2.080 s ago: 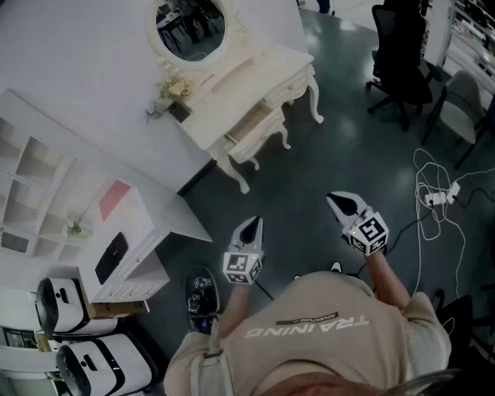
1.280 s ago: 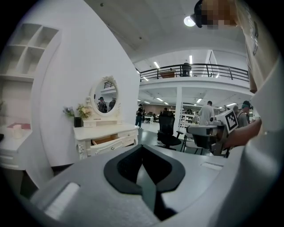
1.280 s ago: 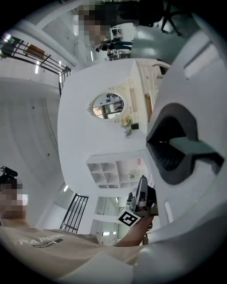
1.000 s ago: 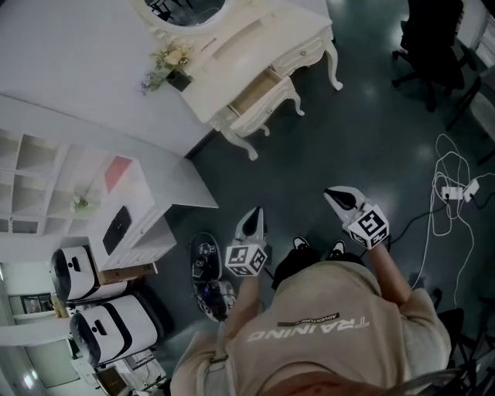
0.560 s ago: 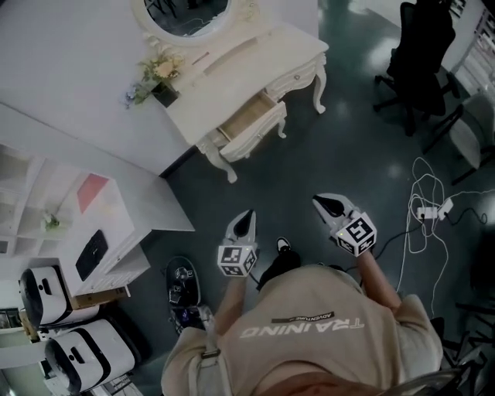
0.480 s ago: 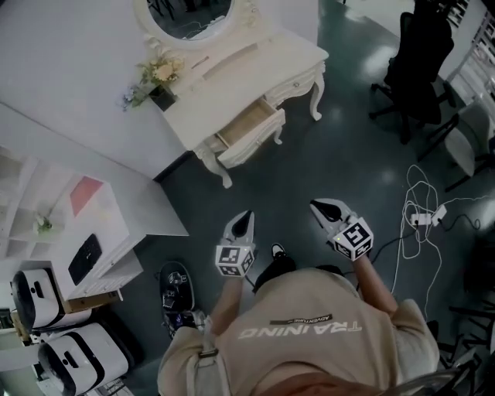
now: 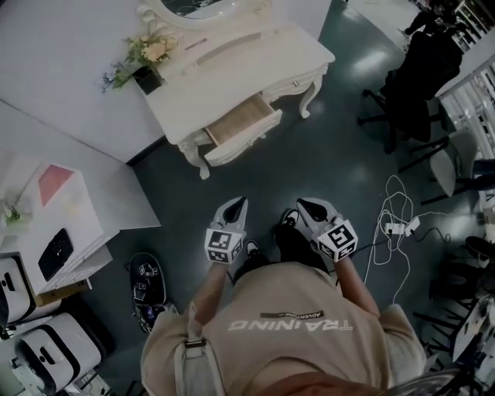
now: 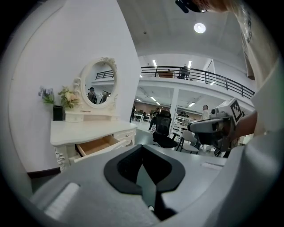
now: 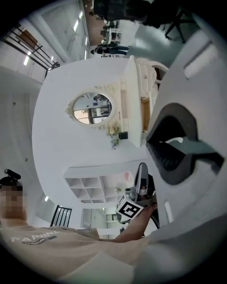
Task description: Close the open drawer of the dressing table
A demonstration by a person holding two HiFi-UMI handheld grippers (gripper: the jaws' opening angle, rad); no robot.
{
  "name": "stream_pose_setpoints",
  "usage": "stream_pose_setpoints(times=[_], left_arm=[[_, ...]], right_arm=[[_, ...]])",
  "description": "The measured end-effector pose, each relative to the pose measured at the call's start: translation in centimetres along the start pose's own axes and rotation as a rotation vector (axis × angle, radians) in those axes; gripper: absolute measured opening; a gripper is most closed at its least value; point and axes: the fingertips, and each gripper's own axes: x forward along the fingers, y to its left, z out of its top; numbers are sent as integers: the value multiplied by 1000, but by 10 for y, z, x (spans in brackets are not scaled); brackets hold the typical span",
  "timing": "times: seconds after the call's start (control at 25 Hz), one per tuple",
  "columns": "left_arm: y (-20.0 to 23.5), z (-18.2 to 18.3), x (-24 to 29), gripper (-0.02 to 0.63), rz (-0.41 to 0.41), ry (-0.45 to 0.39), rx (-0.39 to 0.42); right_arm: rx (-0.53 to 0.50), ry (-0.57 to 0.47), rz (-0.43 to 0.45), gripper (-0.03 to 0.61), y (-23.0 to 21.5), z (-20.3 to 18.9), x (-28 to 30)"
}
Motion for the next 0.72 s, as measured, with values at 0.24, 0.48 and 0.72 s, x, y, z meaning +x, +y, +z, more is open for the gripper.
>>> stream_pose_setpoints(times=[0.24, 0.48, 0.72], left_arm=[[29, 15, 63, 8, 71, 37, 7], [50, 68, 129, 8, 170, 29, 24], [64, 94, 181, 8, 289, 42, -14]], right_arm=[[44, -11, 57, 3, -78, -1, 49], [3, -52, 150, 3, -172, 36, 96], [-53, -58, 284, 3, -245, 60, 136]])
